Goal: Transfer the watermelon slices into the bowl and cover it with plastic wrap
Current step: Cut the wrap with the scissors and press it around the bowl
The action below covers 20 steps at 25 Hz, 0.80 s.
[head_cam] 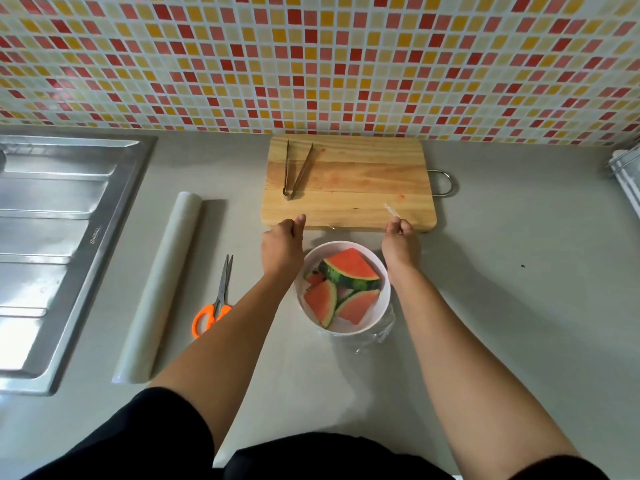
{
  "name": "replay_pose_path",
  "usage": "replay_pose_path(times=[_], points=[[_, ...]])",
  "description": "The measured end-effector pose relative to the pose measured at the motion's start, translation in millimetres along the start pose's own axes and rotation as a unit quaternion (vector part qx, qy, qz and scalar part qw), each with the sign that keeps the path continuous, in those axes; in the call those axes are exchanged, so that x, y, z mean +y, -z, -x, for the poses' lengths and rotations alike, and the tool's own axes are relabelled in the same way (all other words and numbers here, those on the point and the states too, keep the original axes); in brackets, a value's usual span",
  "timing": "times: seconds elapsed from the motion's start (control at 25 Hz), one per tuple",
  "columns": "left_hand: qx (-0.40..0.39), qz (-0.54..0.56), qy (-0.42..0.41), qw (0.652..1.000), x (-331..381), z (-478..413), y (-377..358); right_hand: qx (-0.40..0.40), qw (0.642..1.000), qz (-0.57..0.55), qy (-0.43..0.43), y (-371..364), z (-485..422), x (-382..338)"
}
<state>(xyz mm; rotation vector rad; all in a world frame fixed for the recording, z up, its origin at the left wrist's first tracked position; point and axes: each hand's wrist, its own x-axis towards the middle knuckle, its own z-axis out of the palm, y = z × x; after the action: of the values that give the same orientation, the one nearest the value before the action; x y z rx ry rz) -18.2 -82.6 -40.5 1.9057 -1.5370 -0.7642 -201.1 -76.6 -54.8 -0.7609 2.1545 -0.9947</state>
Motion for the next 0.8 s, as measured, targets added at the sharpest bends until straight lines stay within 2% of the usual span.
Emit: replay_pose_path(times=[0.12, 0.28, 0.56, 0.72, 0.8], points=[[-0.017, -0.03, 0.004, 0.999, -2, -1, 0, 0.01, 0.999, 0.013, -0.035, -3, -2, 3], [-0.041, -0.012, 0.012, 0.999, -8, -2, -2, 0.014, 0.998, 0.007, -0.056, -2, -3, 5], [-0.126, -0.015, 0.098, 0.987, -14, -5, -6, -0.033, 0.993, 0.087, -0.069, 3, -1, 10], [-0.115, -0.022, 0.103, 0.988, -14, -8, -6, -0.02, 0.992, 0.106, -0.062, 6, 1, 7], [-0.107, 0.012, 0.122, 0.987, -14, -7, -6, -0.01, 0.994, 0.09, -0.068, 8, 2, 6]])
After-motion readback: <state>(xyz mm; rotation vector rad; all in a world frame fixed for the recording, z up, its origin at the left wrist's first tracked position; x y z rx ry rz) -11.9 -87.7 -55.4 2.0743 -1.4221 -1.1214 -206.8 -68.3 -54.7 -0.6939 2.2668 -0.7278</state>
